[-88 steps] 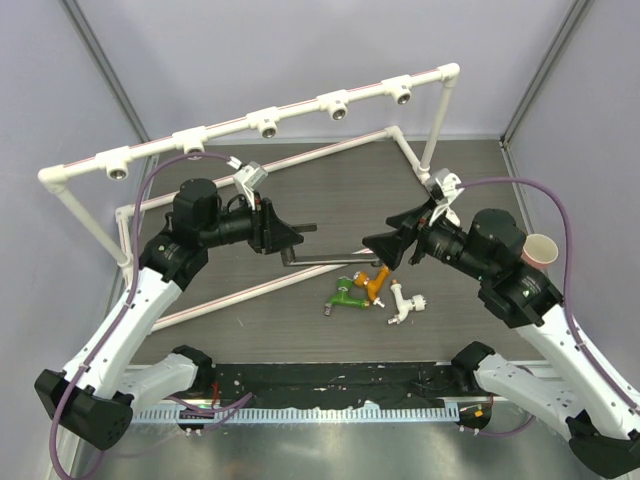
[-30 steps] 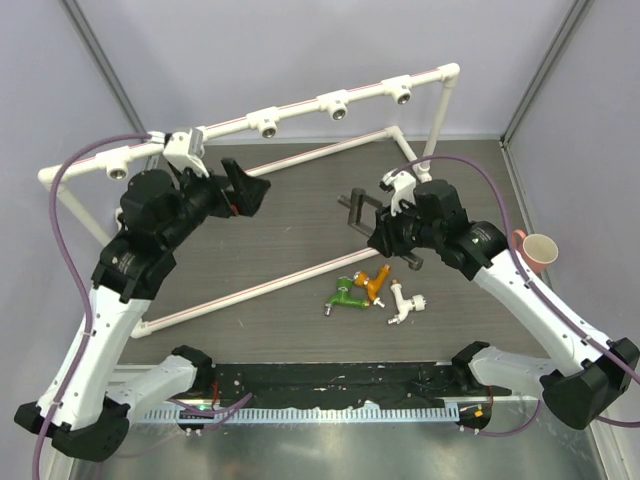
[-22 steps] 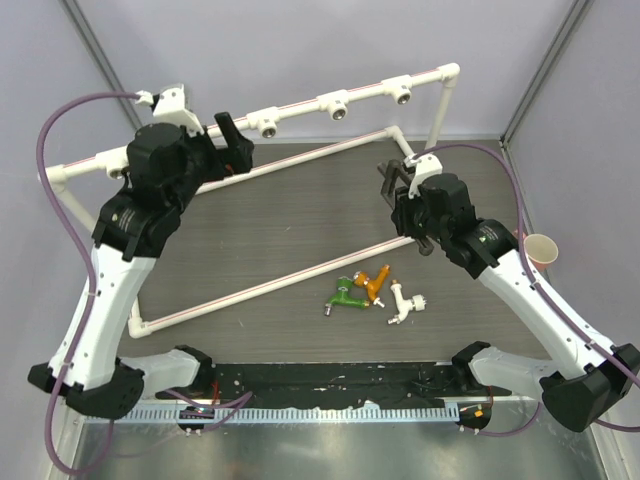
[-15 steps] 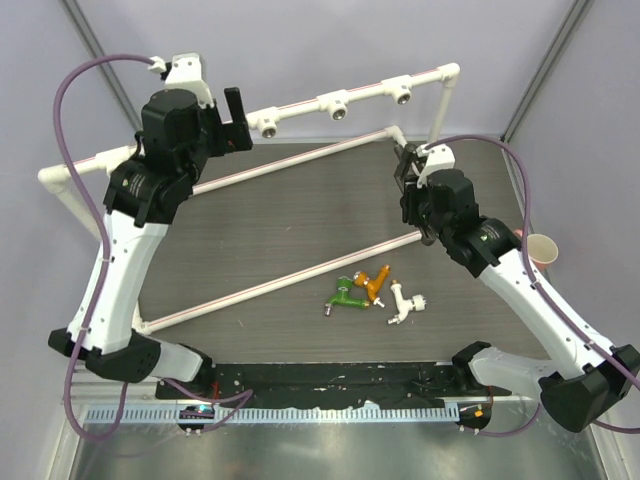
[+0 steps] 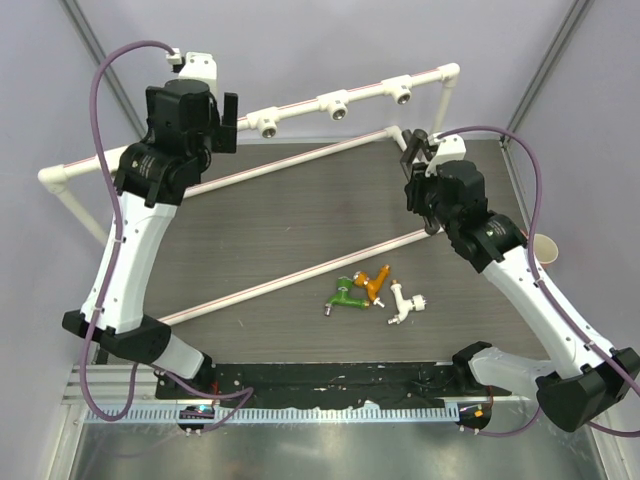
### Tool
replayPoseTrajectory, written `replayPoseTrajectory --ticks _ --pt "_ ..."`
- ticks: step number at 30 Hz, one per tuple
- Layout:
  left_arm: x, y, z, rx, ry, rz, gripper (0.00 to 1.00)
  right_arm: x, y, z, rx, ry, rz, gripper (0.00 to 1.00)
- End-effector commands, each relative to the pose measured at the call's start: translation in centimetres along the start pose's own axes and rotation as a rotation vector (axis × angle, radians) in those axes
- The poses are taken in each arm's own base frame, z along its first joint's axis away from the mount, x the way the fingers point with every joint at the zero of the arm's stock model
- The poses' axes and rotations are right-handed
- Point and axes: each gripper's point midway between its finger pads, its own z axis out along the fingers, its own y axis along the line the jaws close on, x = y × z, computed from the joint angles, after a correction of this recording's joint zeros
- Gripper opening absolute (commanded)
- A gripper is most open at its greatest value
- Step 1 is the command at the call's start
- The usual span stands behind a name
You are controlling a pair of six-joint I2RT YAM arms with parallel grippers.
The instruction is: Install the water faucets
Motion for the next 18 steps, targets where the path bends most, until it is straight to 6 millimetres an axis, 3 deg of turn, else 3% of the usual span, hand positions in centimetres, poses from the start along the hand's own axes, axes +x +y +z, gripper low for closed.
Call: replayPoseTrajectory --ticks 1,6,10,18 --pt "1.0 2.1 -1.6 -0.088 0.045 -0.179 0.99 -6.1 0.7 -1.2 -0.036 -0.191 0.051 0.01" --pt "2.6 2.5 -1.6 -0.127 0.039 -0.225 0.96 -6.2 0.5 -0.6 -0.022 -0.191 0.033 0.01" --pt "4.1 1.7 -0.9 -0.12 0.082 -0.211 0.91 -6.7 0.4 -0.3 -0.016 -0.199 0.031 0.01" --pt "3.9 1.0 0.6 -0.139 0.063 -0.228 0.78 -7.3 0.5 -0.2 -0.028 -0.221 0.041 0.01"
